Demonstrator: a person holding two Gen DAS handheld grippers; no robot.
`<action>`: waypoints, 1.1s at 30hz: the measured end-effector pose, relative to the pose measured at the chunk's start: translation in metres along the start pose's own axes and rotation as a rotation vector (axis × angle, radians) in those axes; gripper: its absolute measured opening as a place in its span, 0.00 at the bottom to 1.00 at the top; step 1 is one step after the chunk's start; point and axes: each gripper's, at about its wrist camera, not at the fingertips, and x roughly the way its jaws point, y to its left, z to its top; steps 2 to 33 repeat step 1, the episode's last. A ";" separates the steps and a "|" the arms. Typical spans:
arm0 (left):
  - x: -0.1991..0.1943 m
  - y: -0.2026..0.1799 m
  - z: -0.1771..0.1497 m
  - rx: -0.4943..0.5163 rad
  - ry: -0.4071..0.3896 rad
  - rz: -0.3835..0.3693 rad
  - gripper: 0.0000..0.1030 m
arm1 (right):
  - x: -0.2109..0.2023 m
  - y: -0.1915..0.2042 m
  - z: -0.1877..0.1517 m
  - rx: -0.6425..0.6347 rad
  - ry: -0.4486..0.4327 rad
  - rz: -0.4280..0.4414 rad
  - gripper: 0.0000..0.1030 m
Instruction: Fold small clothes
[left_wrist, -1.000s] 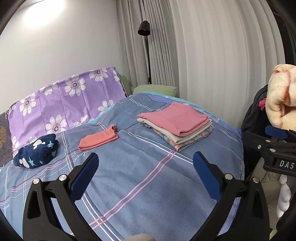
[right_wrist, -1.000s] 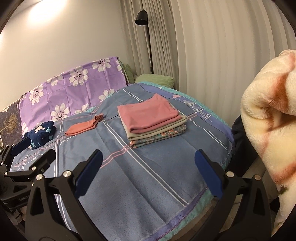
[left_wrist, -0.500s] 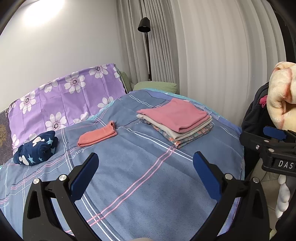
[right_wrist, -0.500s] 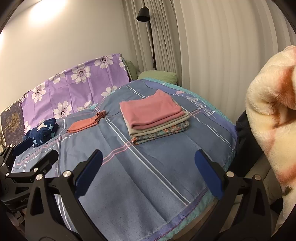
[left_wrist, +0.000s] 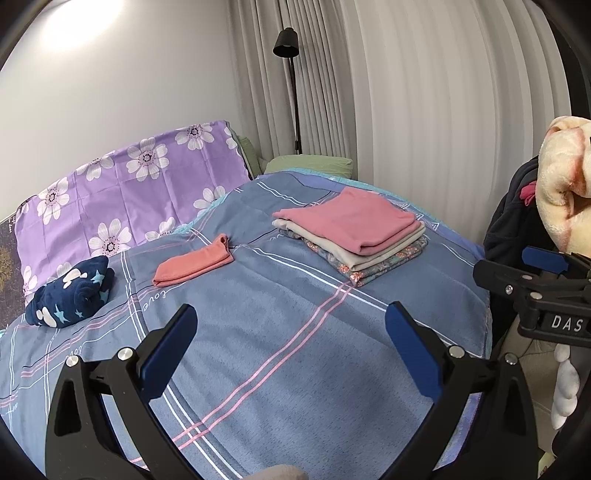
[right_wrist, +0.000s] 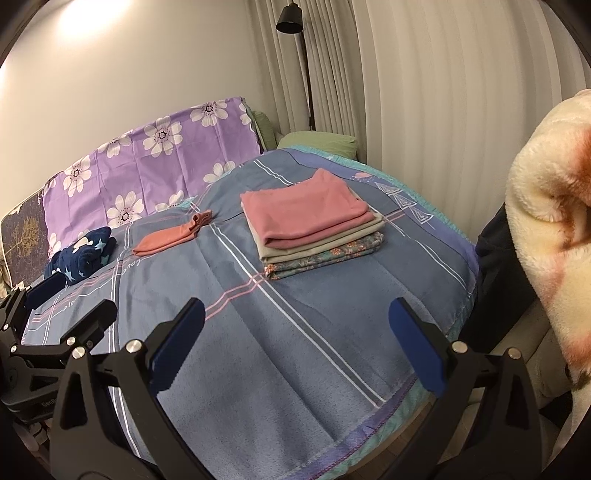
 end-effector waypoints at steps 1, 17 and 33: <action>0.000 0.000 0.000 -0.001 0.000 0.001 0.99 | 0.001 0.001 0.000 -0.002 0.001 -0.001 0.98; 0.000 0.000 0.000 -0.001 0.000 0.001 0.99 | 0.001 0.001 0.000 -0.002 0.001 -0.001 0.98; 0.000 0.000 0.000 -0.001 0.000 0.001 0.99 | 0.001 0.001 0.000 -0.002 0.001 -0.001 0.98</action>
